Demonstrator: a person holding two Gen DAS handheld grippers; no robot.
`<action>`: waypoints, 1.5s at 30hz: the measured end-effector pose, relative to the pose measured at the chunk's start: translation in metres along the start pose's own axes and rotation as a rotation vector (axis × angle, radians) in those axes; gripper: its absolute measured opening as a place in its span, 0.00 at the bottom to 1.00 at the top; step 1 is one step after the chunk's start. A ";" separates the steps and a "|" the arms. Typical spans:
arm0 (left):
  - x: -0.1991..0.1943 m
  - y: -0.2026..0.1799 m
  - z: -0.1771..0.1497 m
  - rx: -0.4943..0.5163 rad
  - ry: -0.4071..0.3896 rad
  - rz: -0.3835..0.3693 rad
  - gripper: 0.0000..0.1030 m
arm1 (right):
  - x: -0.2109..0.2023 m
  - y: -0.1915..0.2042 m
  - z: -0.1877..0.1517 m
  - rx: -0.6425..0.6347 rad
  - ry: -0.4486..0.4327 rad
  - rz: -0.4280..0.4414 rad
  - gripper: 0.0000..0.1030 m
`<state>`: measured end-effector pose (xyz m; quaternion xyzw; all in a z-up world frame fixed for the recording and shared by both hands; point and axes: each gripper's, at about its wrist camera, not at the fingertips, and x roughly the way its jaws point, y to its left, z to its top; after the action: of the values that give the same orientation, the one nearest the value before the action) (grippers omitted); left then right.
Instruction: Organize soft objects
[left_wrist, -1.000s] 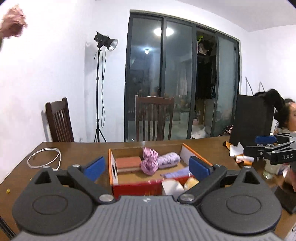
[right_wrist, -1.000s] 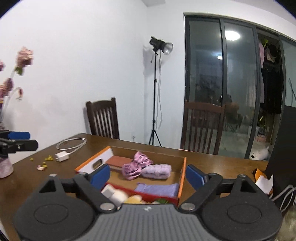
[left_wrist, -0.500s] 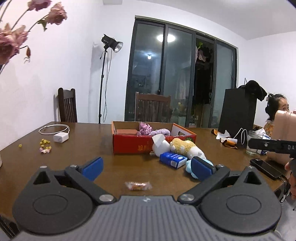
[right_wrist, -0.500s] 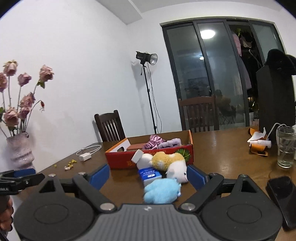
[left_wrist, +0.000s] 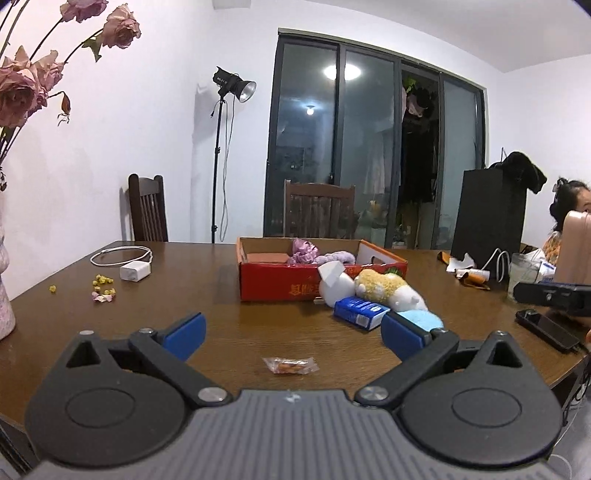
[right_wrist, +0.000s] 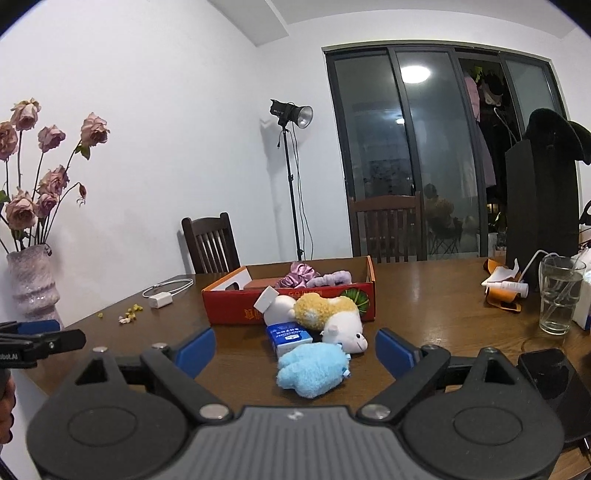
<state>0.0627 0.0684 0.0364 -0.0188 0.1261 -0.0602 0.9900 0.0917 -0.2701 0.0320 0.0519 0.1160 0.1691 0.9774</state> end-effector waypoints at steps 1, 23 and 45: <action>0.000 -0.001 0.000 0.001 0.001 -0.007 1.00 | 0.000 0.000 0.000 0.001 0.000 -0.001 0.91; 0.111 0.001 -0.024 -0.017 0.179 -0.012 0.99 | 0.091 0.002 -0.019 0.020 0.164 0.026 0.87; 0.163 0.019 -0.025 -0.010 0.299 -0.049 0.81 | 0.206 0.005 0.019 -0.096 0.257 0.026 0.57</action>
<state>0.2156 0.0662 -0.0289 -0.0177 0.2717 -0.0858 0.9584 0.2831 -0.1961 0.0079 -0.0157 0.2315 0.1922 0.9535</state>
